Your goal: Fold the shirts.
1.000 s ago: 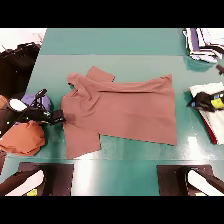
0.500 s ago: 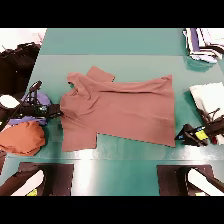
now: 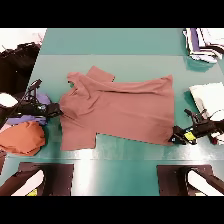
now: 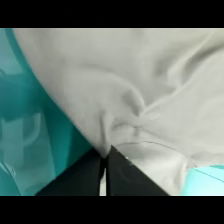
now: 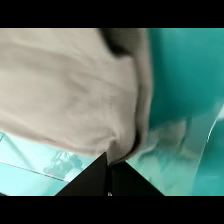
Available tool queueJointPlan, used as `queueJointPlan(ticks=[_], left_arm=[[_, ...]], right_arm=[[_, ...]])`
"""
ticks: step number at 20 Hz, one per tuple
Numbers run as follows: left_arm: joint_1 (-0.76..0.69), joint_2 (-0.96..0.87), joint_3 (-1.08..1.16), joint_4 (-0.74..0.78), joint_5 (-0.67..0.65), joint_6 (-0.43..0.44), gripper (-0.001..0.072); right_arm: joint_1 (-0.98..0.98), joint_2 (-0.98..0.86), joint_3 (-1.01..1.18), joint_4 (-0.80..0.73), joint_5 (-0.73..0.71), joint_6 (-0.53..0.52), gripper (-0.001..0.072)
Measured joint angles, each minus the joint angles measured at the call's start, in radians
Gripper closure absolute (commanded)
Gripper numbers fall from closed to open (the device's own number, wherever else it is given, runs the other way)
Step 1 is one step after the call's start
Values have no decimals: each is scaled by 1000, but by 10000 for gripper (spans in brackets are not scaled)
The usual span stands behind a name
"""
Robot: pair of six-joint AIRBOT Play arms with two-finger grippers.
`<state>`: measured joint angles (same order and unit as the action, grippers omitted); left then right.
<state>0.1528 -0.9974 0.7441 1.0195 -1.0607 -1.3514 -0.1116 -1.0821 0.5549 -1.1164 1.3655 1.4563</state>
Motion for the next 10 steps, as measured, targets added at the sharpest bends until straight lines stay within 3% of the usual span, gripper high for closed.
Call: queueJointPlan(ticks=[5, 10], left_arm=[[0, 106, 241, 23, -68, -8, 680], [0, 167, 772, 36, -152, -35, 680]], right_arm=[[48, 119, 248, 5, -1, 0, 695], [58, 240, 732, -27, -27, 0, 695]])
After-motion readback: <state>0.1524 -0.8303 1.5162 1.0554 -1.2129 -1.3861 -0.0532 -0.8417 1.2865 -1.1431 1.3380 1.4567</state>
